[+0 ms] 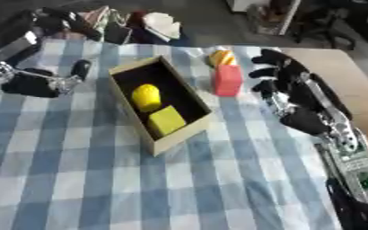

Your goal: Pick up objects on the table and place them in the box.

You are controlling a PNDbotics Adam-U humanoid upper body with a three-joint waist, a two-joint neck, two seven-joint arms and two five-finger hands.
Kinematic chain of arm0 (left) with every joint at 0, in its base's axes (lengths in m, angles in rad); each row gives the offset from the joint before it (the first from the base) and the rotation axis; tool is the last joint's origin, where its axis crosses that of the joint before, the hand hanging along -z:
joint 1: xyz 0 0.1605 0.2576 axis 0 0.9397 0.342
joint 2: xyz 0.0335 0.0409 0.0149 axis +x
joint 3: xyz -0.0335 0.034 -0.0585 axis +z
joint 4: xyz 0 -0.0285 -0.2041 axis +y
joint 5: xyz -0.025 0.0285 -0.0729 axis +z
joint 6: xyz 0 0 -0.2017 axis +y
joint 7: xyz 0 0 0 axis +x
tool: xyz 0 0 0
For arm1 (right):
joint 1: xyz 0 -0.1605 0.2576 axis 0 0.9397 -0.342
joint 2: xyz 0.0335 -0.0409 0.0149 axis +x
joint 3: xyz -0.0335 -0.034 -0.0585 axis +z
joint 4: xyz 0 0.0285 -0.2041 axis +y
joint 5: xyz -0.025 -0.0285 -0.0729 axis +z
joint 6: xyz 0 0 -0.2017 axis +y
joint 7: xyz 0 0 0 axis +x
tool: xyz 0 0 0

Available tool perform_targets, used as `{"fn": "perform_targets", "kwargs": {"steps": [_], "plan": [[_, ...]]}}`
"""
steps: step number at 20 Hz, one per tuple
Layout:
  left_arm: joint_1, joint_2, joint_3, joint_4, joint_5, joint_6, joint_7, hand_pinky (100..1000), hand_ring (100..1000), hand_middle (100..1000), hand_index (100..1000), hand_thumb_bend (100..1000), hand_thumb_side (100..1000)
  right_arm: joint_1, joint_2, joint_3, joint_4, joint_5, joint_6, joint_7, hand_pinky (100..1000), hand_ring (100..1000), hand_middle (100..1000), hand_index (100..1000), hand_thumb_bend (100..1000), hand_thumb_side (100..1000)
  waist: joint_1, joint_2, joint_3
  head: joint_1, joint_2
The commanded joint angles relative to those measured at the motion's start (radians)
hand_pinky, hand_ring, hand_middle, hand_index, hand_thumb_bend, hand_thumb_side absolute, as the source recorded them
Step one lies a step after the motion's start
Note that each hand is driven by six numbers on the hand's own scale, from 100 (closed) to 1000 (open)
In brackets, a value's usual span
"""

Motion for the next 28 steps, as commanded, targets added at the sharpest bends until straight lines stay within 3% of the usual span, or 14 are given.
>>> {"fn": "perform_targets", "kwargs": {"steps": [1,7,12,15,20,28], "plan": [[0.047,0.035,0.068,-0.105,0.093,0.06,-0.013,777,721,653,809,100,326,-0.078,-0.095,0.001,0.064,0.009,-0.024,0.02,681,804,859,953,100,367,0.013,-0.036,0.012,-0.023,-0.006],[0.19,-0.017,0.154,-0.201,0.172,0.129,-0.024,772,712,629,791,100,441,-0.248,-0.209,0.01,0.291,0.067,-0.092,0.095,732,862,913,968,100,351,0.016,-0.042,0.051,-0.058,-0.006],[0.297,-0.082,0.21,-0.226,0.199,0.176,-0.048,770,709,619,780,100,458,-0.367,-0.244,-0.001,0.484,0.226,-0.169,0.16,796,917,956,980,123,349,0.021,-0.046,0.072,-0.082,-0.003],[0.354,-0.124,0.239,-0.229,0.207,0.194,-0.063,766,704,610,774,100,468,-0.428,-0.246,-0.009,0.574,0.389,-0.216,0.179,841,948,983,993,278,355,0.023,-0.045,0.081,-0.093,-0.001],[0.412,-0.178,0.272,-0.234,0.203,0.219,-0.071,763,701,603,768,100,475,-0.491,-0.227,-0.032,0.681,0.623,-0.26,0.166,866,964,995,1000,380,384,0.025,-0.042,0.096,-0.119,0.0],[0.455,-0.246,0.304,-0.244,0.191,0.247,-0.075,760,698,595,765,100,488,-0.543,-0.175,-0.082,0.842,0.859,-0.25,0.114,872,966,988,1000,410,426,0.031,-0.036,0.12,-0.147,0.0]]}}
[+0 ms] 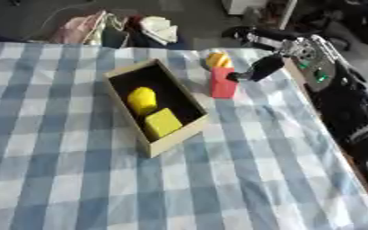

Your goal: Pick up objects on the table and place them in the box.

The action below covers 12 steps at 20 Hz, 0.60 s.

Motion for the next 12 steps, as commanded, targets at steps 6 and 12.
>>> {"fn": "perform_targets", "kwargs": {"steps": [6,12], "plan": [[0.012,-0.041,0.027,-0.019,-0.016,0.027,-0.01,759,697,592,764,100,496,-0.043,0.025,-0.046,0.105,0.104,0.031,-0.042,864,957,970,999,375,442,0.025,-0.021,0.012,-0.024,0.002],[0.021,-0.058,0.029,-0.018,-0.027,0.034,-0.016,759,696,589,764,100,498,-0.045,0.031,-0.062,0.153,0.135,0.06,-0.065,862,953,960,996,361,440,0.026,-0.021,0.02,-0.031,0.006]]}}
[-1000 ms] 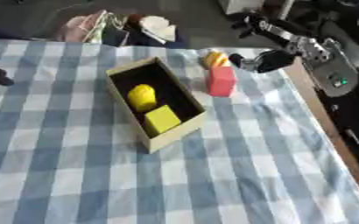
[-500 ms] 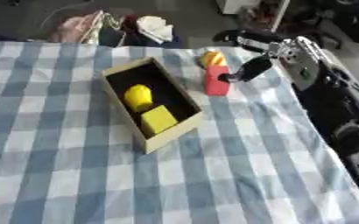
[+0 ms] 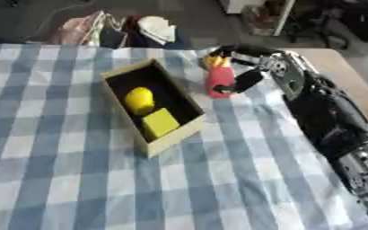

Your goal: Pick up objects on the table and place them in the box.

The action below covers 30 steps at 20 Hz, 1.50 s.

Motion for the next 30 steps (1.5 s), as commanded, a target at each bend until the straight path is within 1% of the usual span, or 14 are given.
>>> {"fn": "perform_targets", "kwargs": {"steps": [1,6,8,10,11,17,19,20,23,24,25,26,30], "plan": [[-0.002,0.004,0.011,-0.018,-0.005,0.005,-0.003,759,695,589,764,100,499,-0.027,-0.02,-0.015,0.012,0.022,0.018,-0.021,862,955,960,996,361,434,0.021,-0.021,0.003,-0.006,0.005],[-0.003,-0.005,0.008,-0.018,-0.01,0.007,-0.008,759,695,588,763,100,500,-0.029,-0.025,-0.026,0.036,0.052,0.046,-0.079,866,957,954,994,359,410,0.021,-0.017,0.011,-0.012,0.004],[-0.002,-0.007,0.005,-0.018,-0.013,0.007,-0.011,759,695,587,763,100,501,-0.029,-0.025,-0.028,0.048,0.072,0.056,-0.101,865,955,950,992,350,413,0.022,-0.015,0.013,-0.015,0.005],[-0.002,-0.01,0.004,-0.017,-0.015,0.007,-0.013,759,695,587,763,100,495,-0.028,-0.023,-0.027,0.059,0.091,0.063,-0.112,865,947,945,991,361,401,0.022,-0.014,0.015,-0.017,0.004],[-0.003,-0.011,0.002,-0.017,-0.017,0.007,-0.015,759,695,587,763,100,501,-0.027,-0.022,-0.027,0.064,0.102,0.066,-0.117,864,944,942,990,355,410,0.022,-0.013,0.016,-0.017,0.004],[-0.004,-0.017,-0.003,-0.016,-0.025,0.006,-0.021,758,695,587,763,100,501,-0.021,-0.015,-0.035,0.091,0.143,0.1,-0.156,830,891,891,972,307,378,0.022,-0.009,0.022,-0.02,0.002],[-0.004,-0.019,-0.003,-0.016,-0.026,0.007,-0.022,758,695,587,763,100,502,-0.019,-0.015,-0.036,0.096,0.151,0.112,-0.172,806,861,856,961,271,327,0.022,-0.009,0.024,-0.021,0.002],[-0.003,-0.019,-0.004,-0.016,-0.027,0.007,-0.022,758,695,587,763,100,502,-0.018,-0.014,-0.037,0.098,0.155,0.116,-0.181,784,835,825,948,238,279,0.022,-0.009,0.024,-0.022,0.002],[-0.003,-0.021,-0.004,-0.015,-0.028,0.007,-0.023,758,695,586,763,100,503,-0.017,-0.014,-0.039,0.097,0.16,0.125,-0.218,751,795,784,932,207,197,0.022,-0.009,0.026,-0.024,0.002],[-0.003,-0.022,-0.004,-0.015,-0.028,0.008,-0.023,758,695,586,763,100,503,-0.016,-0.014,-0.039,0.096,0.162,0.126,-0.231,724,765,756,916,178,148,0.022,-0.009,0.026,-0.024,0.002],[-0.004,-0.023,-0.004,-0.014,-0.028,0.008,-0.023,758,696,586,763,100,504,-0.015,-0.013,-0.04,0.095,0.164,0.127,-0.247,711,751,740,907,188,120,0.022,-0.009,0.027,-0.025,0.002],[-0.004,-0.023,-0.004,-0.014,-0.028,0.008,-0.023,758,696,587,764,100,504,-0.015,-0.013,-0.04,0.094,0.165,0.128,-0.262,685,724,713,890,183,100,0.022,-0.009,0.028,-0.025,0.002],[-0.004,-0.025,-0.005,-0.014,-0.024,0.008,-0.028,762,700,590,766,100,503,-0.012,-0.011,-0.043,0.084,0.165,0.123,-0.335,580,621,596,813,143,100,0.022,-0.009,0.029,-0.028,0.002]]}}
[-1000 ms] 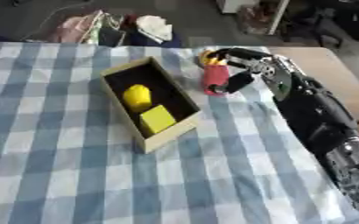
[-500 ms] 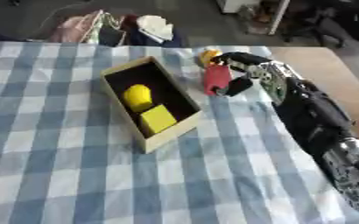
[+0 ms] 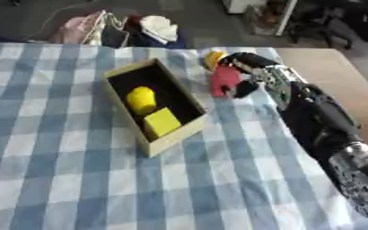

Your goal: Pick up objects on the table and place them in the box.

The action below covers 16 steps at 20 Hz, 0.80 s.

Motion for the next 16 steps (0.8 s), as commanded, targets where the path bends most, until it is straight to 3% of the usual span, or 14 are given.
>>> {"fn": "perform_targets", "kwargs": {"steps": [1,5,8,16], "plan": [[-0.007,0.009,0.004,-0.016,0.001,-0.001,-0.007,762,700,590,767,100,503,-0.017,-0.02,-0.008,-0.028,-0.001,-0.01,-0.059,569,611,585,804,135,100,0.022,-0.01,0.0,-0.004,0.002],[-0.006,0.011,0.008,-0.016,0.01,-0.004,-0.011,763,702,591,767,100,503,-0.024,-0.025,0.003,-0.1,-0.043,-0.068,-0.084,554,596,567,790,112,100,0.021,-0.013,-0.001,-0.004,0.005],[-0.006,0.011,0.01,-0.015,0.014,-0.004,-0.014,764,703,591,767,100,503,-0.03,-0.03,0.023,-0.185,-0.115,-0.127,-0.057,552,596,570,797,100,100,0.021,-0.015,-0.003,-0.004,0.007],[-0.007,0.01,0.011,-0.013,0.023,-0.005,-0.023,764,704,592,768,100,504,-0.038,-0.018,0.125,-0.344,-0.358,-0.246,0.157,594,629,608,838,100,100,0.02,-0.019,0.002,-0.009,0.006]]}}
